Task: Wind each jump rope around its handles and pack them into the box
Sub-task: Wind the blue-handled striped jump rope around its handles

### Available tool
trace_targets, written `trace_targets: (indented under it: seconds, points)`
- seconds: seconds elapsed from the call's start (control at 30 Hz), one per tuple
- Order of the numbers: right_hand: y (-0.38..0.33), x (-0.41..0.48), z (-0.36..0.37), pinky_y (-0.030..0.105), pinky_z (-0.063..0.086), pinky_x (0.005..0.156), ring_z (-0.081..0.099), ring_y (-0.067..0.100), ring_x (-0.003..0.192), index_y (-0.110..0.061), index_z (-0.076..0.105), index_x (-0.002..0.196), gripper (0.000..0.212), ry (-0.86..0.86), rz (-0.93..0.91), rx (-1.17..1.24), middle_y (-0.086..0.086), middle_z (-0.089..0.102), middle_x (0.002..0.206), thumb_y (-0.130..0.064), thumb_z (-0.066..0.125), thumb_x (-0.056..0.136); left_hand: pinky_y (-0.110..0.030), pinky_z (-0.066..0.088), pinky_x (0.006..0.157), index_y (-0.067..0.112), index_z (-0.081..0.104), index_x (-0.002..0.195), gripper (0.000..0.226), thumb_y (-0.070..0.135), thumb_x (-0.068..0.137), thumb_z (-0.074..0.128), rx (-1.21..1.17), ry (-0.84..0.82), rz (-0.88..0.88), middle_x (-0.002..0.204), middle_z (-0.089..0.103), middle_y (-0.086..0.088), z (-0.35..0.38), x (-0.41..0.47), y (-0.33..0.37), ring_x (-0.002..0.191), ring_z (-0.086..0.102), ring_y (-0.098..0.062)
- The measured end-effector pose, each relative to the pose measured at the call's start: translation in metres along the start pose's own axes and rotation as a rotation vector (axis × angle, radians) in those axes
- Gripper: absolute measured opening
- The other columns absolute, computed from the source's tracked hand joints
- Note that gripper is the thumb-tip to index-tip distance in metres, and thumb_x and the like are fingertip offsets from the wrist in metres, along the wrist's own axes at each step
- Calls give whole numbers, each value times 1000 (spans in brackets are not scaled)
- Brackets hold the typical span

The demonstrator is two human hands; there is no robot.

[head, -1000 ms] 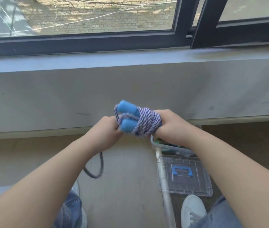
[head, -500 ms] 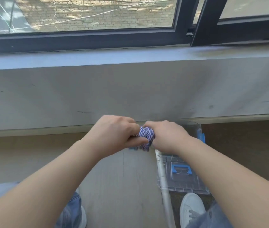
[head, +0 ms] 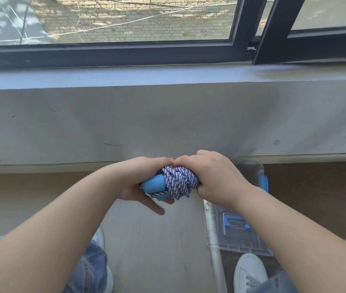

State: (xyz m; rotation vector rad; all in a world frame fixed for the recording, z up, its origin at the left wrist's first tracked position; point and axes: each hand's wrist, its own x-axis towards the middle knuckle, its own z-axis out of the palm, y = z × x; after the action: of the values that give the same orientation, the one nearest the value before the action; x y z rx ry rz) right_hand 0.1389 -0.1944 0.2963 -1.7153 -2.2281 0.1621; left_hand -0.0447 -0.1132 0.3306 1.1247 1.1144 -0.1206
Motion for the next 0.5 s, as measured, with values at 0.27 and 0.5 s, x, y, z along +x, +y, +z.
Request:
trace_targets:
  seconds: [0.27, 0.5]
  points:
    - [-10, 5, -12, 39, 17, 120, 37, -1, 137, -37, 37, 153, 74, -213, 277, 369, -20, 49, 146, -49, 69, 88, -18, 40, 42, 12, 61, 66, 45, 48, 92, 52, 407, 613, 277, 58, 59, 1, 28, 13, -4, 49, 56, -10]
    - [-15, 7, -3, 52, 33, 112, 46, -7, 130, -78, 43, 113, 40, 11, 319, 468, -30, 56, 134, -46, 57, 94, -33, 56, 66, 25, 56, 108, 16, 27, 98, 44, -401, 622, 299, 99, 67, 3, 20, 19, 0, 84, 67, -16]
